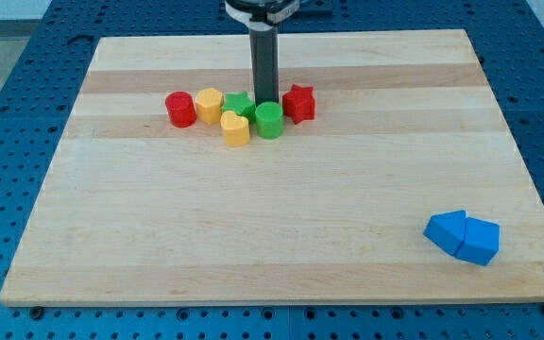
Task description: Move the red star towards the blue triangle
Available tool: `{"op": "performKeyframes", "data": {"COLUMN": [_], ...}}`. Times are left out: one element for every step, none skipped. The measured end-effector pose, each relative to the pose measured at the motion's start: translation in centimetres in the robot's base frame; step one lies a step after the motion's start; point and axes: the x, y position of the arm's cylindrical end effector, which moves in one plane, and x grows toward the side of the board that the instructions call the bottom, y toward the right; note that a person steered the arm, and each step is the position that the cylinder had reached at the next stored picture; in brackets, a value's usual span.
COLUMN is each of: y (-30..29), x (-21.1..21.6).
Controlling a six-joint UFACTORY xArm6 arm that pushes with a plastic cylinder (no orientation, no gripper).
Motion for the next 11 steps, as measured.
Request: {"op": "performKeyframes", "data": {"y": [0.7, 3.2, -0.5, -1.1, 2.9, 9.0, 12.3, 14.8, 17.6, 17.5, 14.2], "x": [0.9, 1.8, -0.6, -4.1, -3.1, 0.7, 3.7, 7.0, 9.3, 8.4, 8.0]}}
